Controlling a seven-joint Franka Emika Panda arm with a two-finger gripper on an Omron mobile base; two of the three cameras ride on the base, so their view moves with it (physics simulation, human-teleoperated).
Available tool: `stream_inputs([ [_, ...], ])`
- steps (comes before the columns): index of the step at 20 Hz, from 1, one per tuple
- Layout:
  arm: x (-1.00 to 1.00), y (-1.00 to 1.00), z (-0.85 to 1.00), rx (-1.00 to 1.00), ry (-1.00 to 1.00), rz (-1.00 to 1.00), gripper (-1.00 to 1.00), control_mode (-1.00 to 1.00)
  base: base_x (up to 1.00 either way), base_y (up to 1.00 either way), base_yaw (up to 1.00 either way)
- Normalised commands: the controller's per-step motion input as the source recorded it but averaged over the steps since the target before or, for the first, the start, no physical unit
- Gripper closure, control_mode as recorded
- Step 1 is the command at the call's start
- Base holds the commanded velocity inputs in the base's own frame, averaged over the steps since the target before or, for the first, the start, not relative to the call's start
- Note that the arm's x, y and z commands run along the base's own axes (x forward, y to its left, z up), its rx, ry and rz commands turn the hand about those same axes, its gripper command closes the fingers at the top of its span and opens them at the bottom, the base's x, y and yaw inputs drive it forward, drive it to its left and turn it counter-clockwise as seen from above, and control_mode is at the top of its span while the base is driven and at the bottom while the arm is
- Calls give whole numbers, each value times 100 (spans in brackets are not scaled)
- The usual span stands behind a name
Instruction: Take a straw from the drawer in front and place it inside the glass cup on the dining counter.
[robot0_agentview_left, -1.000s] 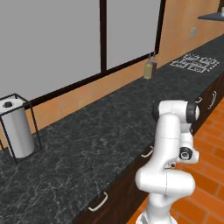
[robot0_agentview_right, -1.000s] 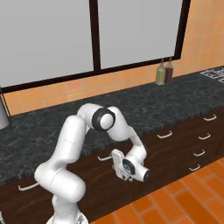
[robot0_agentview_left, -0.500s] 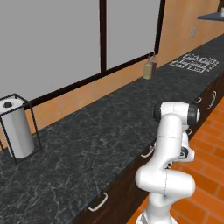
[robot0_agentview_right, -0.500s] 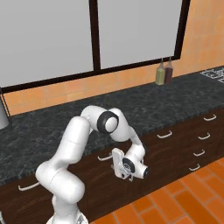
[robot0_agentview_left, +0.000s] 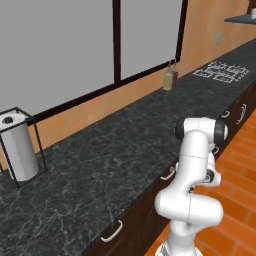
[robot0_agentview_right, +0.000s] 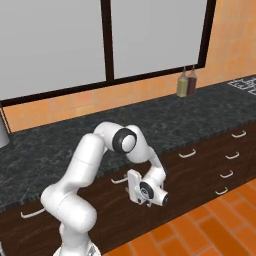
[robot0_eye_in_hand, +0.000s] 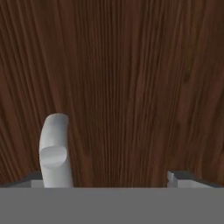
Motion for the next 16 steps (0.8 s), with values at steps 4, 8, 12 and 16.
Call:
stream_inputs([
  [4,39,46,-26,5,0,-1,100,-100,0,0,0],
  [8,35,33,-21,3,0,0,100,-100,0,0,0],
  [12,25,18,-21,1,0,0,100,-100,0,0,0],
  [16,-4,3,-20,0,3,2,100,-100,0,0,0],
])
